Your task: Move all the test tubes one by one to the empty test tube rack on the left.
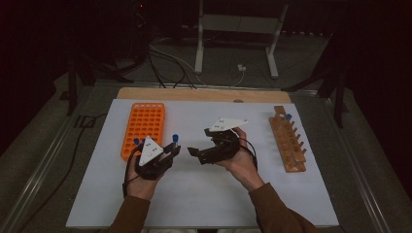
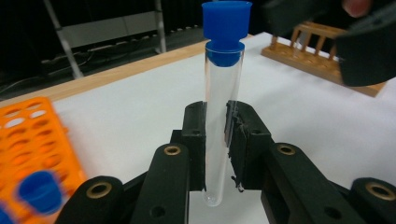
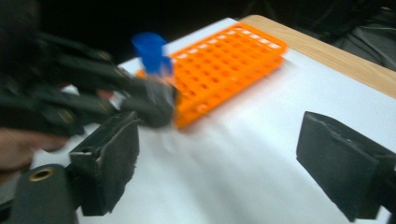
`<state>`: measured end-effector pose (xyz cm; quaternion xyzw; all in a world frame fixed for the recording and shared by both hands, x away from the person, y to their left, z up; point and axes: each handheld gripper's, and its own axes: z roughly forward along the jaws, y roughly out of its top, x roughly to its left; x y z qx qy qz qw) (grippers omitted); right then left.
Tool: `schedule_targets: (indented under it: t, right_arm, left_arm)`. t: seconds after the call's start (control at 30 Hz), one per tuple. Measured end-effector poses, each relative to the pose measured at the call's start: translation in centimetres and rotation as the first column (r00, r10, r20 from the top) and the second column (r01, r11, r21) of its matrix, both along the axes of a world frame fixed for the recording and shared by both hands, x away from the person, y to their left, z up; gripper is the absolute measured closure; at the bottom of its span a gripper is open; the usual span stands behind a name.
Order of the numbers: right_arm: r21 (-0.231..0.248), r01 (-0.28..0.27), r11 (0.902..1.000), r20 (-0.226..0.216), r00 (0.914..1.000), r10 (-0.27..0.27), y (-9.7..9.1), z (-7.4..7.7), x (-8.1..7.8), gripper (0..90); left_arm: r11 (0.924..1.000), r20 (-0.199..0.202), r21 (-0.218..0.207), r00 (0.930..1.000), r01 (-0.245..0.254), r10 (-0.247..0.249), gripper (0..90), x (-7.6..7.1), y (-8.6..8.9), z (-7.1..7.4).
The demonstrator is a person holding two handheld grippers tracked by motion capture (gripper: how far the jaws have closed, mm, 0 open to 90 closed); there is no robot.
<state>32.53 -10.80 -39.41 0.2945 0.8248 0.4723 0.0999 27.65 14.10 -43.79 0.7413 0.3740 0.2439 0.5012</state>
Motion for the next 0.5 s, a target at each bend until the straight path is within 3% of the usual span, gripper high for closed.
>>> schedule_targets:
  t: [0.27, 0.5]
  right_arm:
    - [-0.004, 0.059, 0.9983, 0.006, 0.9983, -0.059, -2.8, -0.5, -0.2, 3.1]
    - [0.011, 0.079, 0.9968, 0.02, 0.9967, -0.079, -4.6, -0.1, -0.6, 2.3]
  left_arm:
    - [0.9962, -0.004, -0.038, 0.9969, -0.079, 0.079, 78.1, -0.3, 4.0, 0.6]
    - [0.984, -0.009, -0.074, 0.9868, -0.162, 0.162, 78.0, -0.4, 7.5, 0.8]
